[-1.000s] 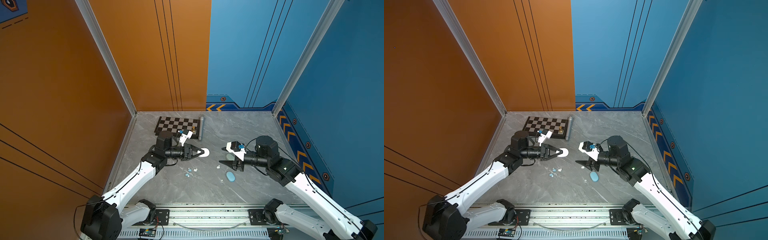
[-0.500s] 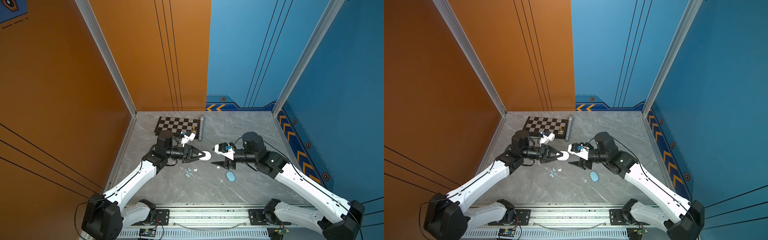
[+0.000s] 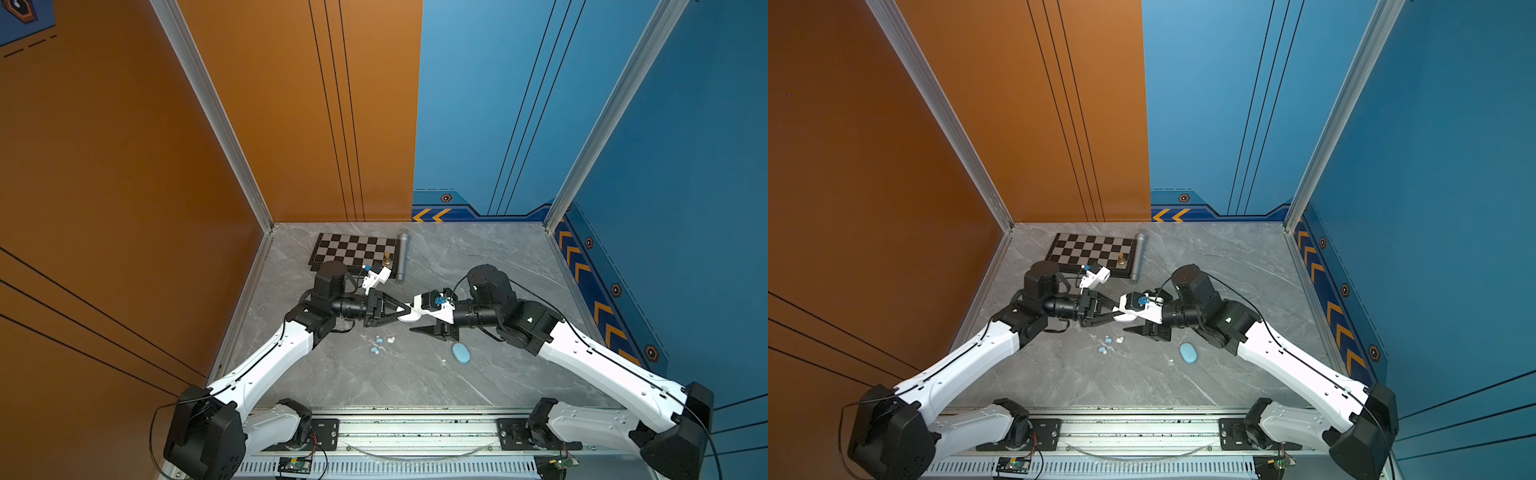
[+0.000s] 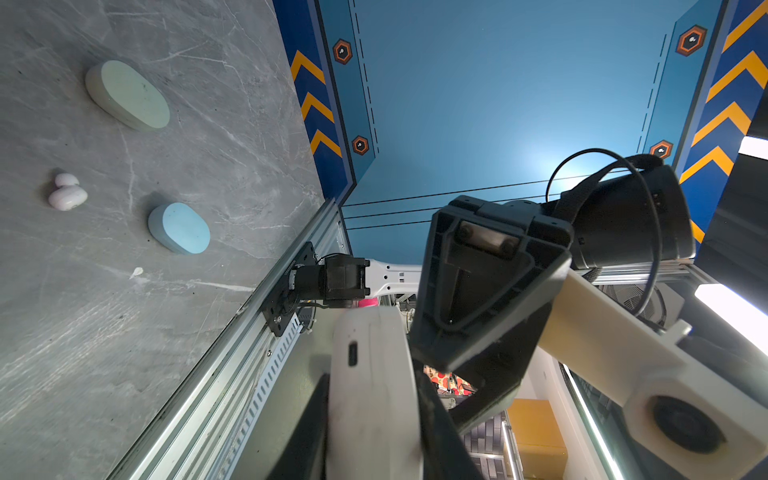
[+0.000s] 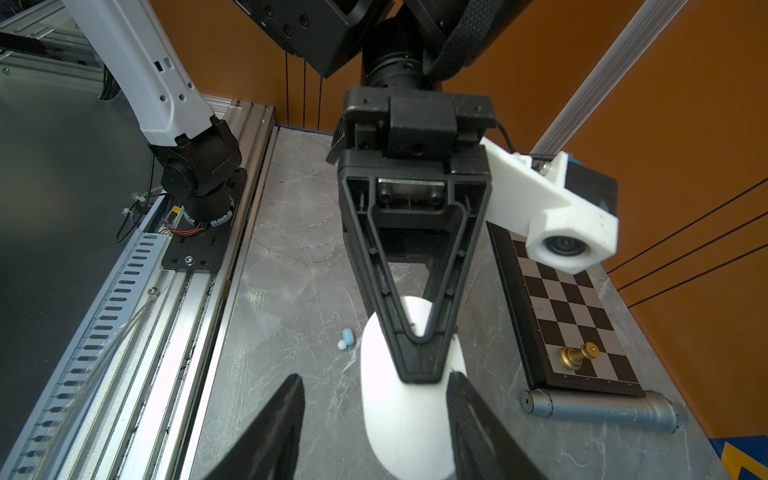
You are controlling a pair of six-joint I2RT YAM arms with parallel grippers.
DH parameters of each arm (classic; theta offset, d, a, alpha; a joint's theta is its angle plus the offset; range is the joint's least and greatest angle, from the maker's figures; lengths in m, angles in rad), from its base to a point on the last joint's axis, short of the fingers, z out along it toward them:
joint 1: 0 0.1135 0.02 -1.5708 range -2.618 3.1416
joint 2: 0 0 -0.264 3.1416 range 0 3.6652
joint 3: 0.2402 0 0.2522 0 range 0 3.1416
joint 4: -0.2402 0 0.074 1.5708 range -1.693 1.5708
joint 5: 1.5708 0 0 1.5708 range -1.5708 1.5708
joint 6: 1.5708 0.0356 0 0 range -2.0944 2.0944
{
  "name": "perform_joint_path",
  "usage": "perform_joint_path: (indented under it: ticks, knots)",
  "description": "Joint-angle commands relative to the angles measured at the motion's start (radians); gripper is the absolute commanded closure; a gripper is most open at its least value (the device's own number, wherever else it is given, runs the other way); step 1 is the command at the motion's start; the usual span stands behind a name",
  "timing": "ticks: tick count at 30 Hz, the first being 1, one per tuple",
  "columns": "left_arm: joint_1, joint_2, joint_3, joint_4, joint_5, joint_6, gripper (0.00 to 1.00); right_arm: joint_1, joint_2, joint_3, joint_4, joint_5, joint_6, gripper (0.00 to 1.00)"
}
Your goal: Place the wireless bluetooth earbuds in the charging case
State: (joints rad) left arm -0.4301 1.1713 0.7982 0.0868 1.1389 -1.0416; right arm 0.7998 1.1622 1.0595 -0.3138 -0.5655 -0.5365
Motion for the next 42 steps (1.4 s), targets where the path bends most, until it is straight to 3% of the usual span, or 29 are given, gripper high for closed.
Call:
perform_joint_path:
  ticks: [1, 12, 31, 35, 42]
  knots:
    - [-0.002, -0.007, -0.007, 0.029, 0.047, -0.001, 0.88, 0.006, 0.017, 0.023, 0.003, 0.058, -0.019, 0.41]
    - [-0.002, -0.016, -0.010, 0.029, 0.052, -0.006, 0.89, -0.038, 0.033, 0.027, 0.022, 0.051, -0.012, 0.39]
    - [-0.002, -0.012, -0.011, 0.029, 0.052, -0.013, 0.87, -0.010, 0.049, 0.048, 0.049, 0.028, -0.008, 0.64]
    - [-0.001, -0.006, -0.007, 0.029, 0.046, -0.004, 0.81, -0.005, 0.047, 0.051, 0.049, 0.020, -0.007, 0.69]
    - [0.002, -0.050, 0.001, 0.027, -0.015, 0.112, 0.51, -0.012, 0.041, 0.048, 0.042, 0.019, 0.019, 0.76]
